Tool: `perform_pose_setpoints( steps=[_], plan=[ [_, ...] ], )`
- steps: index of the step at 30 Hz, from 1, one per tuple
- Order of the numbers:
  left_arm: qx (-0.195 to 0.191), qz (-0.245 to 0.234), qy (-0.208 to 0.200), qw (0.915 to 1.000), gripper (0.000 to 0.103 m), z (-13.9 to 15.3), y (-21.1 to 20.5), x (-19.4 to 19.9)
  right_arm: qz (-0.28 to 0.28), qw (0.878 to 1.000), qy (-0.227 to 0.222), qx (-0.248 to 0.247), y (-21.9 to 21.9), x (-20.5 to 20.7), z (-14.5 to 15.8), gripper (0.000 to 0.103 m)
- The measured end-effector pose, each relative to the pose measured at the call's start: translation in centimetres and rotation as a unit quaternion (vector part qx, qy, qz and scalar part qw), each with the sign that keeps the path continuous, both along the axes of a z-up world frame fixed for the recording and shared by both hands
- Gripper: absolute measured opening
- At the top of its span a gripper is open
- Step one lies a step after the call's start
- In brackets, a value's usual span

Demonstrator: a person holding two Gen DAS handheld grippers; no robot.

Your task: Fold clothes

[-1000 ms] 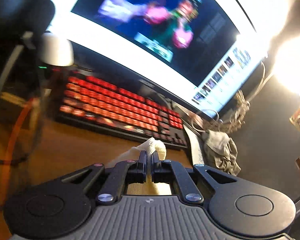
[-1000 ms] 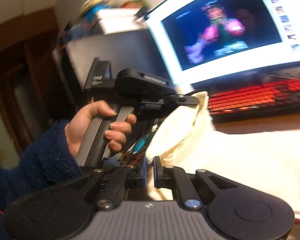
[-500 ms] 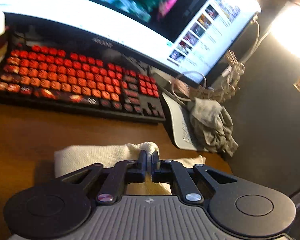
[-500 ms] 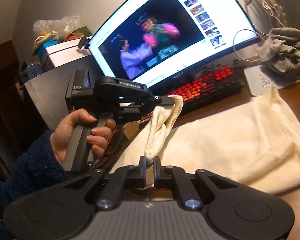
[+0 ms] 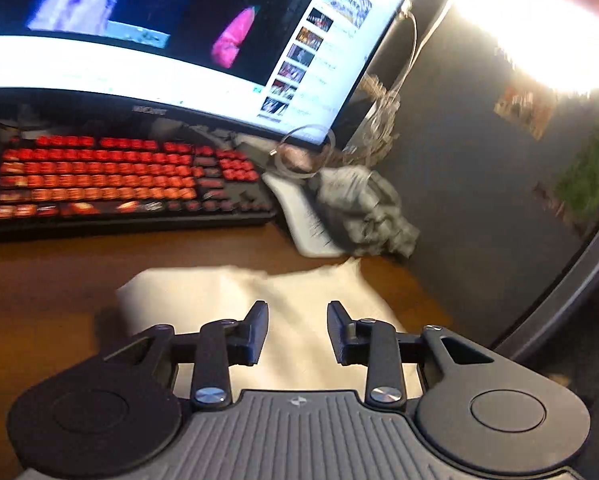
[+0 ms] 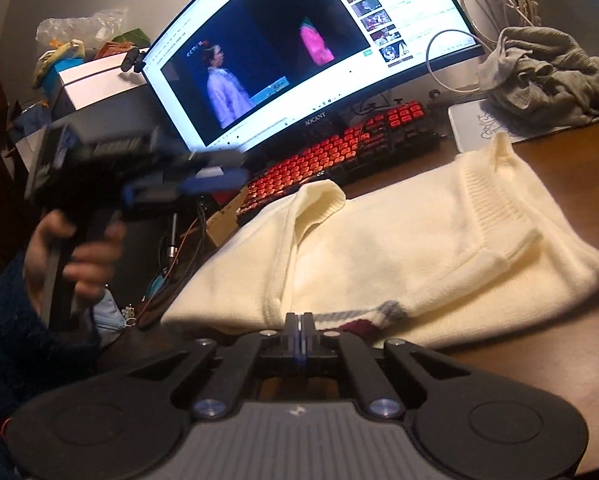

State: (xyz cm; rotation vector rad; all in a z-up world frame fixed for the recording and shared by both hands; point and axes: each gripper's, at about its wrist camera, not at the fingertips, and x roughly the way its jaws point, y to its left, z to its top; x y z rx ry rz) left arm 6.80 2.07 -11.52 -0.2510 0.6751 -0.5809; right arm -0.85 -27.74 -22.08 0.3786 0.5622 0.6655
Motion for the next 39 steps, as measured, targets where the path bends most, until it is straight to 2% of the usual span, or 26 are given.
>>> perform_pose_setpoints(
  steps=[2,6,7,8,10,12,13,14,15,17,21,23,25,27,29,34,37,39],
  plan=[
    [0.013,0.009,-0.008,0.9998,0.027,-0.6,0.5,-1.2,0.002,1.000,-0.001,-0.005,-0.1,0.0,0.1,0.000],
    [-0.024,0.005,-0.017,0.9996,0.027,-1.2,2.4,-2.8,-0.003,1.000,-0.006,0.017,-0.1,0.9,1.1,0.007],
    [-0.027,0.004,-0.018,0.9995,0.027,-1.3,2.6,-3.0,-0.004,1.000,-0.004,0.029,-0.1,1.3,1.3,0.013],
    [-0.023,0.003,-0.020,0.9995,0.027,-1.4,2.6,-3.1,-0.003,0.999,-0.002,0.039,0.1,1.8,1.5,0.024],
    [-0.012,0.003,-0.026,0.9996,0.027,-1.6,2.5,-3.3,0.012,0.999,0.010,0.036,0.9,2.8,1.6,0.036],
    [-0.005,0.000,-0.029,0.9996,0.027,-1.9,2.3,-3.4,0.014,1.000,0.015,0.020,1.8,3.5,1.5,0.035],
    [-0.002,-0.002,-0.030,0.9995,0.027,-2.1,2.1,-3.3,0.015,1.000,0.015,0.011,2.2,3.7,1.5,0.028],
    [0.001,-0.004,-0.031,0.9995,0.027,-2.3,1.9,-3.3,0.020,1.000,0.015,-0.001,2.6,3.7,1.5,0.014],
    [0.007,-0.007,-0.033,0.9994,0.027,-2.4,1.7,-3.3,0.024,1.000,0.014,-0.013,3.0,3.6,1.5,0.007],
    [0.022,-0.011,-0.040,0.9989,0.027,-2.8,1.3,-3.3,0.028,0.999,0.001,-0.029,3.5,3.0,1.9,0.003],
    [0.050,-0.025,-0.037,0.9977,0.027,-4.0,0.4,-2.9,0.017,0.997,-0.028,-0.071,3.7,1.5,2.7,0.003],
    [0.077,-0.029,-0.048,0.9954,0.027,-4.7,-0.2,-3.1,0.018,0.996,-0.017,-0.081,3.7,1.4,2.4,0.002],
    [0.088,-0.031,-0.059,0.9939,0.027,-4.7,-0.4,-3.4,0.021,0.996,-0.009,-0.086,3.7,1.5,2.1,0.003],
    [0.091,-0.031,-0.061,0.9934,0.027,-4.4,-0.2,-3.6,0.022,0.997,-0.003,-0.080,3.5,1.7,2.2,0.005],
    [0.092,-0.032,-0.067,0.9930,0.027,-3.9,0.0,-3.9,0.018,0.997,-0.003,-0.074,3.2,2.3,2.7,0.014],
    [0.070,-0.053,-0.065,0.9940,0.027,-3.6,0.3,-4.9,0.013,0.994,-0.042,-0.095,3.8,4.5,5.4,0.015],
    [0.072,-0.059,-0.063,0.9936,0.027,-4.1,-0.1,-5.1,0.036,0.990,-0.065,-0.117,5.6,6.7,7.0,0.015],
    [0.064,-0.057,-0.057,0.9947,0.027,-4.4,0.0,-5.1,0.078,0.985,-0.072,-0.132,7.7,8.3,7.5,0.015]
  ],
)
